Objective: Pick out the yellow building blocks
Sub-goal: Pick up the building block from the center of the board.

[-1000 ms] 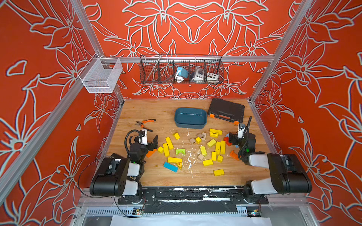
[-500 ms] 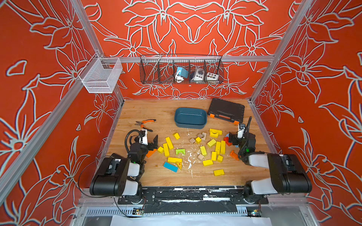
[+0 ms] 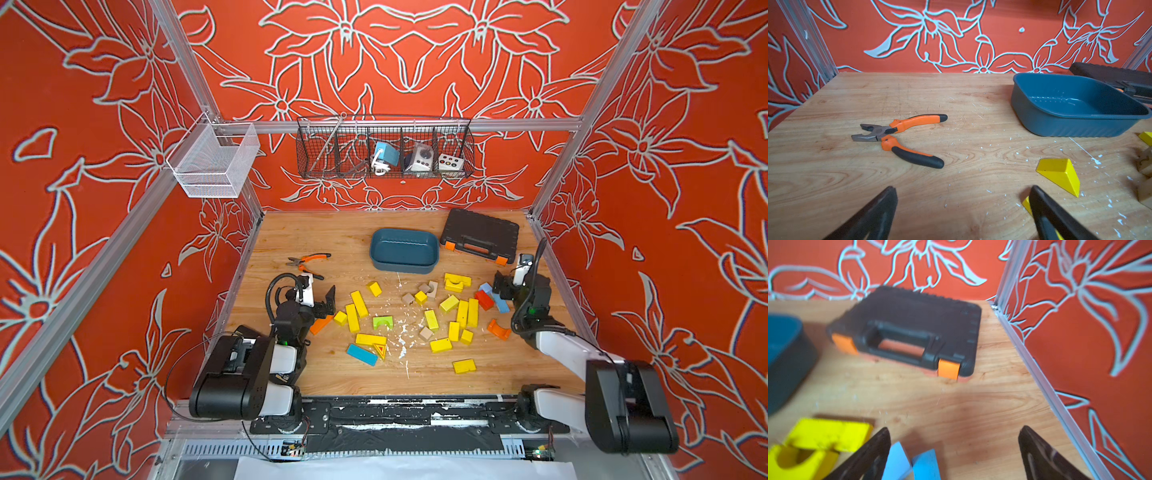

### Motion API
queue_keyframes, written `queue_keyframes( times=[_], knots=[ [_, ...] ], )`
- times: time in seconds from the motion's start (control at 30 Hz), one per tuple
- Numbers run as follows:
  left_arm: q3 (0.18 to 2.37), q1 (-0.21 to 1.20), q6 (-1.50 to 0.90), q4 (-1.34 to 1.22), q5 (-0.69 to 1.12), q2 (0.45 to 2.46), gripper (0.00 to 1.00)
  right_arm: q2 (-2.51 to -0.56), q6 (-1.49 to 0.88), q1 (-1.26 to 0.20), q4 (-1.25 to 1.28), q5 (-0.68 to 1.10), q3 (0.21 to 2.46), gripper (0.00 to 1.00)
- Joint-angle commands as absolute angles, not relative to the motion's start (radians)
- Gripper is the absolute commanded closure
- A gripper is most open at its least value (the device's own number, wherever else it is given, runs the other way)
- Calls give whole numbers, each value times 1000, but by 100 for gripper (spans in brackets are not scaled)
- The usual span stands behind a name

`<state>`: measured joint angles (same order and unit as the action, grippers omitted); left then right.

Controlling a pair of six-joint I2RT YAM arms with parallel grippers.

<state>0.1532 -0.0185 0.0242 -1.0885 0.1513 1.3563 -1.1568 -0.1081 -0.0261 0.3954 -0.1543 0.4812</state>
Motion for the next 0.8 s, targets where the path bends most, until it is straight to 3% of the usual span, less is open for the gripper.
queue_keyframes(
  times=[0.0,0.17,0.23,0.27,0.5,0.77],
  knots=[
    [279,-14,24,-848,156,1288,1,-1080,-297,-26,24,-124,604,2],
    [577,-13,145,-274,191,1275,1,-1041,-395,-33,-223,182,716,2],
    [674,-12,195,-98,177,1265,1,-1011,-432,-54,-282,230,710,8],
    [721,-12,217,-13,165,1256,1,-990,-426,-78,-321,237,709,14],
    [889,-13,291,296,133,1215,1,-945,-449,-279,-663,122,736,25],
    [1003,-13,225,370,195,1319,3,-1004,-535,-473,-715,51,714,36]
  ],
)
